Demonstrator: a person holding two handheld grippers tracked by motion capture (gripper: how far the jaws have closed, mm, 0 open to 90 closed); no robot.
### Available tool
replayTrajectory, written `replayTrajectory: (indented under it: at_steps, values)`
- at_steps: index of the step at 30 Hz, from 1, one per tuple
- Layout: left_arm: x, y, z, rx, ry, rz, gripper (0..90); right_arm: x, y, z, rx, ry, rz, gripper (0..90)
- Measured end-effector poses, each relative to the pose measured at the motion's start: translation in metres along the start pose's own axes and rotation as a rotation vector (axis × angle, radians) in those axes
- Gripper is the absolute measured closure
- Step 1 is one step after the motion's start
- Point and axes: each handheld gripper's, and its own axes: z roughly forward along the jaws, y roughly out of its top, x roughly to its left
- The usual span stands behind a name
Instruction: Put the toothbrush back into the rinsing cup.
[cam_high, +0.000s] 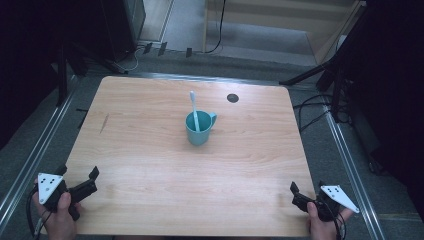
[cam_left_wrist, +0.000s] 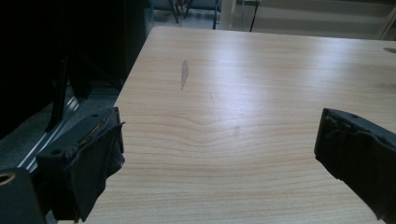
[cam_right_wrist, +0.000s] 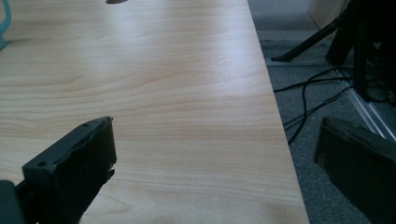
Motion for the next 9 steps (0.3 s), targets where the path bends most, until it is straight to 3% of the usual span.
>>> replayTrajectory:
  at_steps: [6, 9]
  values:
    - [-0.0003, 0.0001, 0.0001, 0.004, 0.001, 0.003, 1.4, -0.0036, -0.0007, -0.0007, -0.009, 0.015, 0.049, 0.0]
    - [-0.0003, 0.0001, 0.0001, 0.003, 0.002, 0.003, 1.4, -0.003, -0.0007, -0.0008, -0.012, 0.008, 0.05, 0.0]
